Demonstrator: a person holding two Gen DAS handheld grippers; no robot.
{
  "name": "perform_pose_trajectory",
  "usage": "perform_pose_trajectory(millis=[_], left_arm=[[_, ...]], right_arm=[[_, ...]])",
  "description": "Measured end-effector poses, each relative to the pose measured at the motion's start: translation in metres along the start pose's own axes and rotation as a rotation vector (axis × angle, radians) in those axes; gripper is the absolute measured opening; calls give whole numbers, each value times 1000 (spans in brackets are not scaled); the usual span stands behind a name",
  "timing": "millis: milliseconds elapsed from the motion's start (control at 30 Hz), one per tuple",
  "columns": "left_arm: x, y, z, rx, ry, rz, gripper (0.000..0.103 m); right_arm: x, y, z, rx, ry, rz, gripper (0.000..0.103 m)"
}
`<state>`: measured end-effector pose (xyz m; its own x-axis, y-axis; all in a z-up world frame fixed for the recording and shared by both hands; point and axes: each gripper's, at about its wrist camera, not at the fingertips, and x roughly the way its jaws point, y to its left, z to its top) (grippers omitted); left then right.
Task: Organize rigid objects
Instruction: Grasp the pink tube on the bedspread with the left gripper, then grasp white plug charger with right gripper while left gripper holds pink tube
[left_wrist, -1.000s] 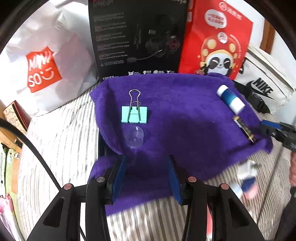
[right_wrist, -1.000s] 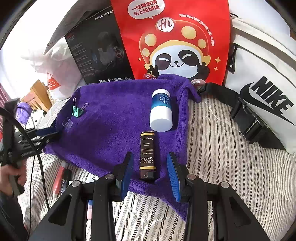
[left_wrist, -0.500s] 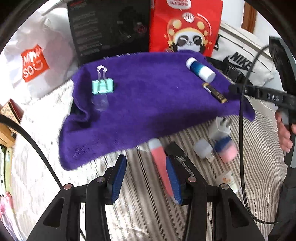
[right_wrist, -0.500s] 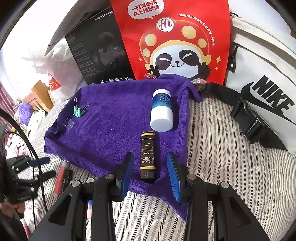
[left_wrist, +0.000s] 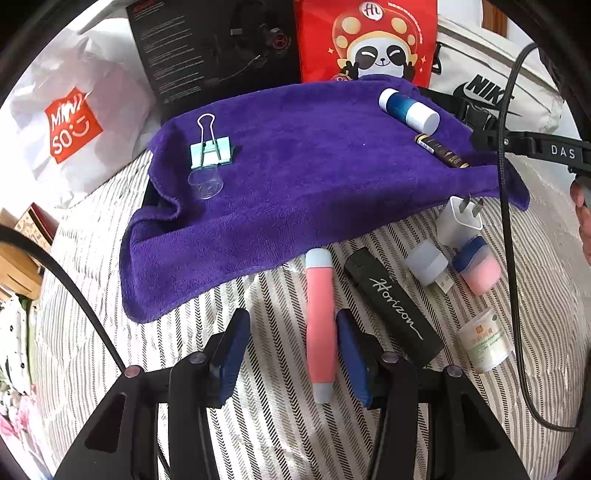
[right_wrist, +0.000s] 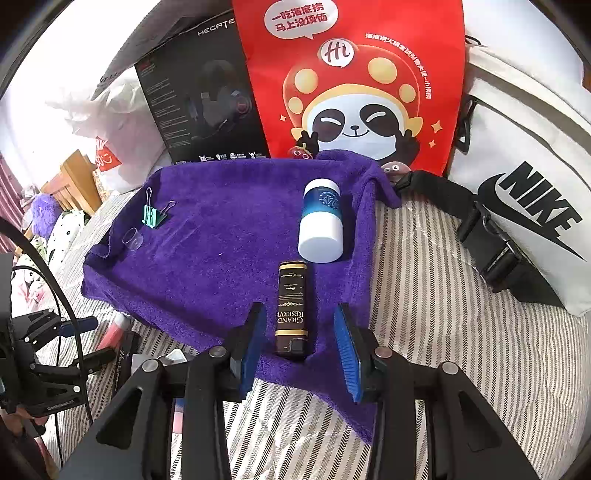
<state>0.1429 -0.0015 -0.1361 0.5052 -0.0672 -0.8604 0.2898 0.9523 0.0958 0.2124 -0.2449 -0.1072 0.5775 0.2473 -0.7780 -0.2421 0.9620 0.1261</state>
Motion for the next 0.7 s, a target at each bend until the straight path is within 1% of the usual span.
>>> perform_pose_trajectory(millis=[67,100,133,167,200,233,267,300,400,433,500,567,633,700], left_arm=[[0,-1,0,12,-13,-4,46],[0,-3,1,18,-19,-12,44],[1,-3,2,18,-20,-21,39],[2,-2,3,12,-23,-48,35],[2,-3,4,3,-22,-72,25],[3,-3,5,-6,-23,-91,22],[2,-5,5,3,-23,-87,20],[1,-9,4,27,-26,-78,16],[-1,-16,1,52,-38,-42,16],[-2,-17,0,55,-41,-40,16],[-2,-11,-1,27,-34,-59,16],[-3,-6,-2,7,-28,-61,16],[-4,1,-5,-5,-28,-37,16],[-6,13,-10,-36,-24,-18,16]], right_arm=[[0,-1,0,0,-4,-13,48],[0,-1,0,-1,-5,-19,49],[0,-1,0,0,-5,-20,49],[1,-1,0,2,-3,-20,49],[1,-2,-1,3,-2,-20,49],[1,-2,-1,3,-2,-22,49],[1,-2,-1,3,-2,-26,49],[1,-2,-1,3,-3,-29,49],[-1,-3,-1,5,-10,-35,49],[-2,-3,-1,6,-14,-37,49],[-6,-4,0,9,-25,-38,49],[-10,-3,0,12,-36,-27,49],[-15,-1,2,7,-49,-13,49],[-21,3,2,0,-60,23,49]])
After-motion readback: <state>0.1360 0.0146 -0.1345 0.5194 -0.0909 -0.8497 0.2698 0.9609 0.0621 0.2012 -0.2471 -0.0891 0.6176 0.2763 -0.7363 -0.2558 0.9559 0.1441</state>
